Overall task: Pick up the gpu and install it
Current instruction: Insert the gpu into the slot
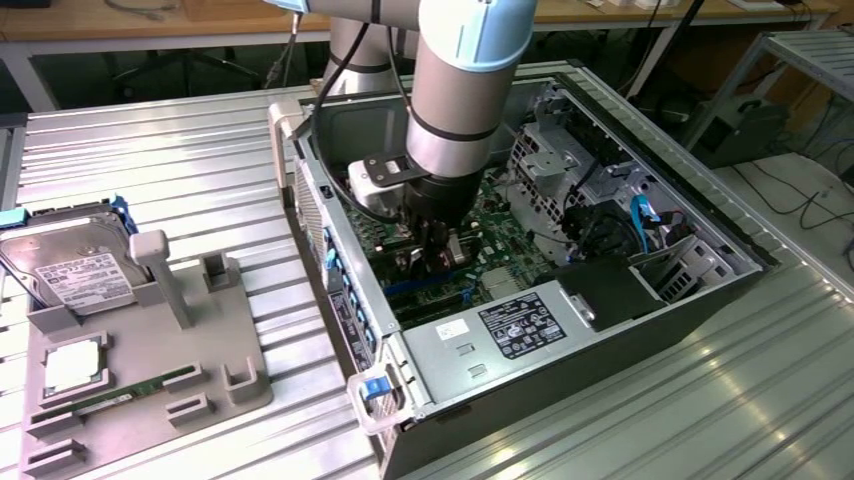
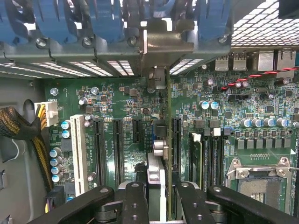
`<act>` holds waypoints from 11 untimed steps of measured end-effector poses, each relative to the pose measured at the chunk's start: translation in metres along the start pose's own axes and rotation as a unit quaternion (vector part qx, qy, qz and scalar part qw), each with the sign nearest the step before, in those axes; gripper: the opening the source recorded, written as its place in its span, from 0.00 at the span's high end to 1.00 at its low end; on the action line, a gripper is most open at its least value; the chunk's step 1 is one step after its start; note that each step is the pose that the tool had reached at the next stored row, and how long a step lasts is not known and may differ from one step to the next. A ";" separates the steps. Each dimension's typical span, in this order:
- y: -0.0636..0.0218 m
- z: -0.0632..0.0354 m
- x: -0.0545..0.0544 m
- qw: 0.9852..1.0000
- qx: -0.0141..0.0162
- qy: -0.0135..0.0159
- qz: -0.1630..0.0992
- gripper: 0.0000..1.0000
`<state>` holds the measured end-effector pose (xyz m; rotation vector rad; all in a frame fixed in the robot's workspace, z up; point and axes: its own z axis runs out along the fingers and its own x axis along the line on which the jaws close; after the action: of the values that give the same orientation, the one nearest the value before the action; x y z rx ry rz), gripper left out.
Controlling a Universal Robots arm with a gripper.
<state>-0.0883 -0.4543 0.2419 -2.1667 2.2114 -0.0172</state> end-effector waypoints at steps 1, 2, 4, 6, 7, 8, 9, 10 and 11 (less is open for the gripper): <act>0.0000 0.0004 0.000 1.000 0.000 0.000 0.000 0.72; 0.0000 0.0008 0.000 1.000 0.000 0.000 0.000 0.72; 0.0000 0.0012 0.000 1.000 0.000 0.000 0.000 0.72; 0.0001 0.0016 0.000 1.000 0.000 0.000 0.000 0.72; 0.0001 0.0018 0.000 1.000 0.000 0.000 0.000 0.72; 0.0001 0.0020 0.000 1.000 0.000 0.000 0.000 0.72; 0.0001 0.0022 0.000 1.000 0.000 0.000 0.000 0.72; 0.0002 0.0027 0.000 1.000 0.000 0.000 0.000 0.72; 0.0002 0.0030 0.000 1.000 0.000 0.000 0.000 0.72</act>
<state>-0.0884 -0.4543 0.2388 -2.1670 2.2117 -0.0174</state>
